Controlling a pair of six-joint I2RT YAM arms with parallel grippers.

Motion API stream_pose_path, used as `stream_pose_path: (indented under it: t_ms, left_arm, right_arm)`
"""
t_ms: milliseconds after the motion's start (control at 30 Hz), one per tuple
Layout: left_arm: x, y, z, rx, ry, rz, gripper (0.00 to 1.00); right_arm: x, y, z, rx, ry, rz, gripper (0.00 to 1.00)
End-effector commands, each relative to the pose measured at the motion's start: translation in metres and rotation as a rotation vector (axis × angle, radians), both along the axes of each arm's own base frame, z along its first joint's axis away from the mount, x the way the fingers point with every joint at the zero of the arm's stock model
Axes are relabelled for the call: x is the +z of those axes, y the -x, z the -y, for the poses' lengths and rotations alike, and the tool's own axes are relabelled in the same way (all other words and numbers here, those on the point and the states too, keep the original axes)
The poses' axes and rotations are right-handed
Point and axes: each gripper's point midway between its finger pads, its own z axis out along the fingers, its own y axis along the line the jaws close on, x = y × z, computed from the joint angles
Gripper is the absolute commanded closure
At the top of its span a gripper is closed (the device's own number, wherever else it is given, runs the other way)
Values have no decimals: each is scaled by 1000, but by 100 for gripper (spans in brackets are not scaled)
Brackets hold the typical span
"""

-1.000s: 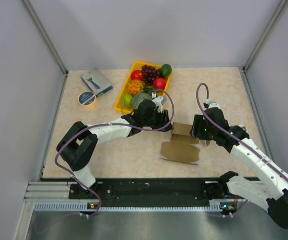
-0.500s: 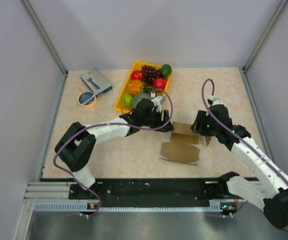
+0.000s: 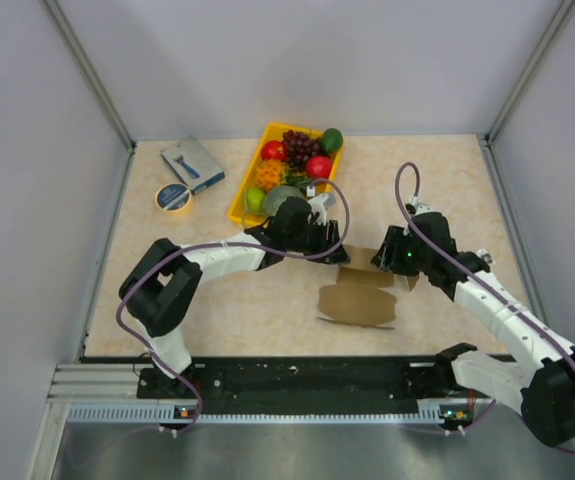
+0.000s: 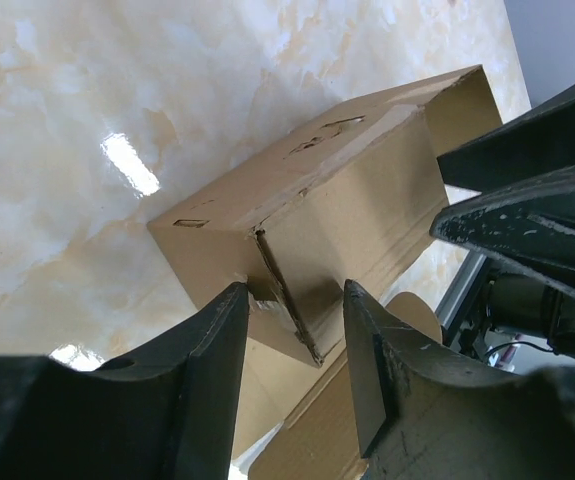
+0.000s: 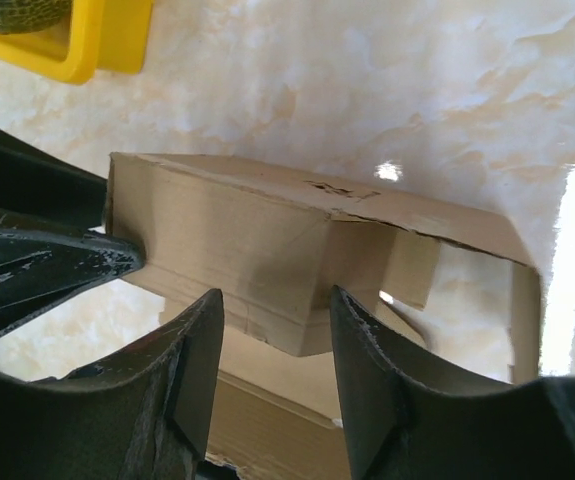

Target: Fold the paper box

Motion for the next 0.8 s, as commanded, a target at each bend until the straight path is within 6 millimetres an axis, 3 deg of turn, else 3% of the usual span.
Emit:
stream_pose_path:
  t_ms: [0, 133, 267, 367, 433, 467, 600, 667, 733, 767]
  left_arm:
    - [23, 2, -1, -3, 65, 39, 53]
    - [26, 7, -5, -1, 71, 38, 53]
    - [27, 8, -7, 8, 79, 35, 54]
    - [25, 9, -10, 9, 79, 30, 54]
    - [25, 9, -12, 14, 80, 27, 54]
    - [27, 9, -13, 17, 83, 30, 55]
    - [29, 6, -24, 65, 70, 75, 54]
    - [41, 5, -34, 100, 71, 135, 50]
    - [35, 2, -50, 144, 22, 187, 41]
    - [47, 4, -56, 157, 28, 230, 39]
  right_arm:
    - [10, -9, -24, 37, -144, 42, 56]
    - [14, -9, -35, 47, -229, 46, 59]
    - [8, -8, -39, 23, -308, 30, 67]
    - [11, -9, -42, 18, -377, 40, 79]
    - [15, -10, -44, 27, -413, 54, 97]
    - [10, -9, -42, 21, -414, 45, 100]
    - [15, -11, -49, 77, -447, 98, 100]
    - [14, -15, -50, 88, -447, 102, 100]
    - [14, -13, -54, 102, -495, 75, 100]
    - [13, -13, -54, 91, -508, 74, 100]
